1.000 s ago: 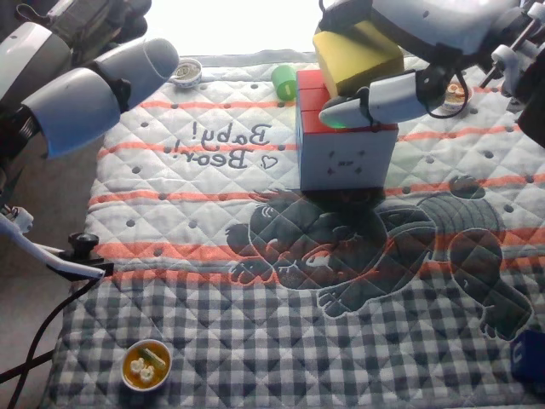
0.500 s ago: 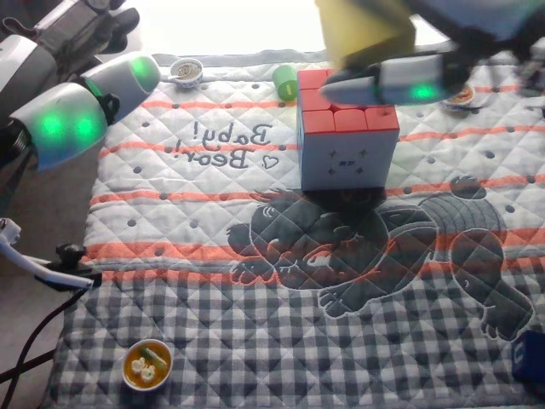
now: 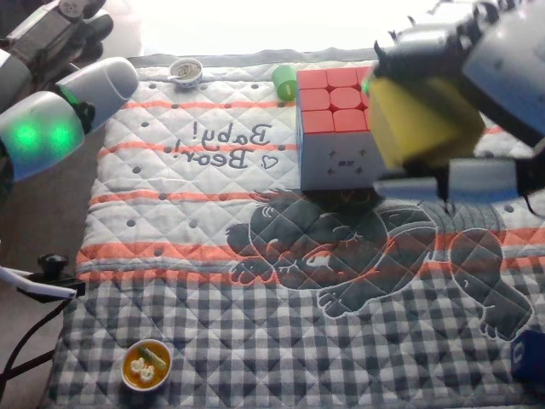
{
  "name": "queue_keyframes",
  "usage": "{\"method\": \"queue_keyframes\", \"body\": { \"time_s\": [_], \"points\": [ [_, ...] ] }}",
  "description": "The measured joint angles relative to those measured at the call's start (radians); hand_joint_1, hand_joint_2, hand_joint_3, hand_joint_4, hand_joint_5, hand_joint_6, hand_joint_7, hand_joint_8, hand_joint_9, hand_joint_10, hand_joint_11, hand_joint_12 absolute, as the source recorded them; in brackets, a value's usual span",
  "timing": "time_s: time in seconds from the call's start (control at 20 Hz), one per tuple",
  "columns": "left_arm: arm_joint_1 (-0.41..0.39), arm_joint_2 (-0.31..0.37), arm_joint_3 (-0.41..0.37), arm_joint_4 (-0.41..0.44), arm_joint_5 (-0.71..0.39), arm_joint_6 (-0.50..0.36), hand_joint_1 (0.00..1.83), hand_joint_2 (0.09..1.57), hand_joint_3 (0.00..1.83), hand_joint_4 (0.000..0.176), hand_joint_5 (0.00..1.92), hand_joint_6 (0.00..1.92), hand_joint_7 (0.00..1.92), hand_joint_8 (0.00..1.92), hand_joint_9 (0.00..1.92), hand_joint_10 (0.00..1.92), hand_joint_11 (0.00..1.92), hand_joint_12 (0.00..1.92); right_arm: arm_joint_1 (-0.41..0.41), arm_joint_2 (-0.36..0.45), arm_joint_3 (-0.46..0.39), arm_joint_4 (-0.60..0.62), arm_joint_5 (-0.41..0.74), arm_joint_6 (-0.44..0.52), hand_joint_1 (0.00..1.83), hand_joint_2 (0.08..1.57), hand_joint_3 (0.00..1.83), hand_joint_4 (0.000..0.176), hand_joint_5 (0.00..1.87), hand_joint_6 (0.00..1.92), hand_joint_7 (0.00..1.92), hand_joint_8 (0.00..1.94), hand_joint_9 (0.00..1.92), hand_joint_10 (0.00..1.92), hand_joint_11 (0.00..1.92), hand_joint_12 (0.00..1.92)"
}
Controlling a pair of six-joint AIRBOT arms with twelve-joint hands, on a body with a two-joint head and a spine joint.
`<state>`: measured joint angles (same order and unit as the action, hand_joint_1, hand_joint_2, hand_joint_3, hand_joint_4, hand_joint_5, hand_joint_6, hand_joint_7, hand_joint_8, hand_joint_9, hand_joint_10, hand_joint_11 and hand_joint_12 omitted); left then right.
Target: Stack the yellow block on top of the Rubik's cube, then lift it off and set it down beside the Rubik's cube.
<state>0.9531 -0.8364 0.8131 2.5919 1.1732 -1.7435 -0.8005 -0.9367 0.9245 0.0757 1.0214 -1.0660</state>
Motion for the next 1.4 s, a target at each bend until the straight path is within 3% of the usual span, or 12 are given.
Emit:
{"method": "queue_keyframes", "body": {
  "time_s": [0.15,0.25,0.3,0.5,0.65,0.75,0.8,0.9,0.95,1.15,1.25,1.4],
  "points": [
    [0.012,0.000,-0.006,0.003,0.006,-0.001,0.45,1.32,0.00,0.022,0.18,0.06,0.31,0.09,0.00,1.03,0.00,1.67,-0.068,0.023,-0.038,-0.011,0.028,0.008,1.24,1.18,0.00,0.000,0.88,0.96,0.88,1.45,0.79,1.78,0.64,1.92],
    [0.012,0.000,-0.006,-0.005,0.009,-0.001,0.45,1.31,0.00,0.047,0.18,0.07,0.29,0.09,0.00,1.01,0.00,1.66,-0.121,0.025,-0.053,-0.017,0.033,0.023,1.23,1.19,0.00,0.000,0.89,0.99,0.83,1.48,0.68,1.75,0.58,1.92],
    [0.012,0.000,-0.006,-0.005,0.013,-0.001,0.45,1.30,0.00,0.033,0.18,0.08,0.29,0.10,0.00,1.03,0.00,1.69,-0.161,0.025,-0.053,-0.025,0.032,0.072,1.22,1.19,0.00,0.000,0.87,1.03,0.85,1.45,0.67,1.73,0.57,1.92],
    [0.012,0.000,-0.006,-0.011,0.013,-0.002,0.43,1.29,0.00,0.040,0.13,0.24,0.22,0.28,0.00,1.03,0.00,1.71,-0.263,0.003,-0.033,0.017,-0.019,0.124,1.26,1.14,0.00,0.000,0.96,0.87,0.95,1.30,0.70,1.55,0.47,1.92],
    [0.012,0.000,-0.010,-0.002,0.013,-0.002,0.39,1.27,0.00,0.081,0.07,0.33,0.14,0.36,0.02,0.88,0.00,1.59,-0.271,-0.045,-0.020,0.011,-0.078,0.126,1.23,1.16,0.00,0.000,0.88,1.01,0.93,1.30,0.65,1.50,0.42,1.89],
    [0.012,0.000,-0.010,-0.008,0.013,-0.002,0.38,1.25,0.00,0.078,0.10,0.25,0.18,0.24,0.06,0.76,0.00,1.56,-0.276,-0.050,-0.013,0.016,-0.074,0.131,1.18,1.23,0.01,0.000,0.68,1.36,0.84,1.33,0.57,1.33,0.36,1.68],
    [0.012,0.000,-0.010,-0.011,0.015,-0.002,0.38,1.24,0.00,0.081,0.14,0.21,0.23,0.19,0.10,0.71,0.00,1.54,-0.277,-0.052,-0.011,0.029,-0.075,0.134,1.12,1.10,0.00,0.000,0.47,1.08,0.48,1.04,0.38,1.18,0.15,1.62],
    [0.012,0.000,-0.010,-0.007,0.016,-0.002,0.38,1.22,0.00,0.087,0.20,0.12,0.28,0.08,0.15,0.55,0.00,1.45,-0.290,-0.055,-0.013,0.031,-0.090,0.136,1.02,1.01,0.00,0.000,0.26,0.85,0.19,0.81,0.10,1.03,0.01,1.41],
    [0.012,0.000,-0.010,-0.003,0.015,-0.002,0.37,1.22,0.00,0.090,0.22,0.08,0.30,0.04,0.17,0.48,0.00,1.42,-0.291,-0.060,-0.014,0.028,-0.103,0.128,1.00,0.98,0.00,0.000,0.16,0.83,0.09,0.81,0.03,1.04,0.00,1.34],
    [0.013,0.000,-0.010,-0.016,0.016,-0.002,0.33,1.20,0.00,0.079,0.28,0.01,0.36,0.01,0.27,0.29,0.00,1.33,-0.291,-0.056,-0.026,0.036,-0.116,0.120,0.79,0.89,0.00,0.000,0.00,0.41,0.00,0.17,0.00,0.16,0.00,0.57],
    [0.018,0.000,-0.010,-0.013,0.018,-0.005,0.35,1.19,0.00,0.079,0.29,0.01,0.37,0.01,0.31,0.24,0.00,1.32,-0.291,-0.031,-0.047,0.047,-0.103,0.125,0.75,0.85,0.00,0.000,0.00,0.35,0.02,0.18,0.00,0.23,0.00,0.79],
    [0.037,0.000,-0.010,-0.008,0.032,-0.055,0.36,1.19,0.00,0.066,0.33,0.02,0.40,0.01,0.35,0.22,0.00,1.36,-0.299,0.013,-0.076,0.059,-0.025,0.126,0.66,0.91,0.01,0.000,0.00,0.55,0.05,0.36,0.00,0.61,0.00,1.32]
  ]
}}
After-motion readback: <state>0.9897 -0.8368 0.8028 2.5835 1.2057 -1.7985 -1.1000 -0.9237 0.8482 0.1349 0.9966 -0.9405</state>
